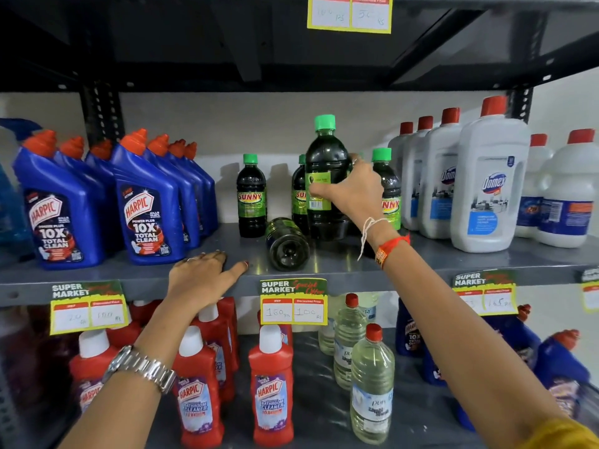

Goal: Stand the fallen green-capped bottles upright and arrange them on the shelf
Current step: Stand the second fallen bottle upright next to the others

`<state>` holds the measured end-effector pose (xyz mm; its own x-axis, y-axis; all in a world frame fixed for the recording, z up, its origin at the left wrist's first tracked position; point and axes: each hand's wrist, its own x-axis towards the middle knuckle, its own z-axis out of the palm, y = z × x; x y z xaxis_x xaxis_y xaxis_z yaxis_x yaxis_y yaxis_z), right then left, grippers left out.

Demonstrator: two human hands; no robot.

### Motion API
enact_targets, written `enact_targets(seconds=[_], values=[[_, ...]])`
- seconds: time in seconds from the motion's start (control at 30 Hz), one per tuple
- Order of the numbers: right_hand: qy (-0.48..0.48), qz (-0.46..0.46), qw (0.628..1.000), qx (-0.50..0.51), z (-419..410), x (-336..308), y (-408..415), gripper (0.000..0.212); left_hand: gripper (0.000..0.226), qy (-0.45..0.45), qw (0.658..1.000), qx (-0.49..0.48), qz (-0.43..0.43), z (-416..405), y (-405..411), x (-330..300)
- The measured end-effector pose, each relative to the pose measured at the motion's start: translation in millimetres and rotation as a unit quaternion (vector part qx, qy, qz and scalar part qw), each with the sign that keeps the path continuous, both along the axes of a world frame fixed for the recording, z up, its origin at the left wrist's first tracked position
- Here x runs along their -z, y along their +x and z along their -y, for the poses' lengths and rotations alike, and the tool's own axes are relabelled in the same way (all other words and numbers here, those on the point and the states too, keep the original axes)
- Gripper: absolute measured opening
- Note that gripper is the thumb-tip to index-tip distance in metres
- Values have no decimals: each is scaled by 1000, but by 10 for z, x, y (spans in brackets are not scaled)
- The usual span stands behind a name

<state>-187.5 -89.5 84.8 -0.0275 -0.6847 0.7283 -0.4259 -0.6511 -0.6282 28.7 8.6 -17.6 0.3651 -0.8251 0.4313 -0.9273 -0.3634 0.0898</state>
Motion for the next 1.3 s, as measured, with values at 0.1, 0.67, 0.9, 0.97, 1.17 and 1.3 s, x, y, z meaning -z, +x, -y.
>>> enact_targets(seconds=[0.1, 0.67, 0.9, 0.97, 1.17, 1.3], values=[[-3, -2, 1000, -11, -44, 198, -17, 78, 71, 0, 1000, 2, -3, -16, -8, -4], [1, -169, 977, 132, -86, 425, 77, 116, 67, -16, 1000, 11, 8, -32, -13, 9], [167, 7, 977, -136, 147, 347, 34, 101, 63, -16, 999, 12, 26, -42, -20, 6], [181, 23, 968, -175, 187, 382, 24, 97, 63, -19, 999, 13, 25, -43, -21, 7], [63, -60, 994, -66, 201, 466, 66, 111, 66, -16, 999, 11, 29, -32, -19, 8], [162, -11, 974, -159, 263, 413, 10, 76, 68, -26, 999, 10, 20, -23, -18, 17]])
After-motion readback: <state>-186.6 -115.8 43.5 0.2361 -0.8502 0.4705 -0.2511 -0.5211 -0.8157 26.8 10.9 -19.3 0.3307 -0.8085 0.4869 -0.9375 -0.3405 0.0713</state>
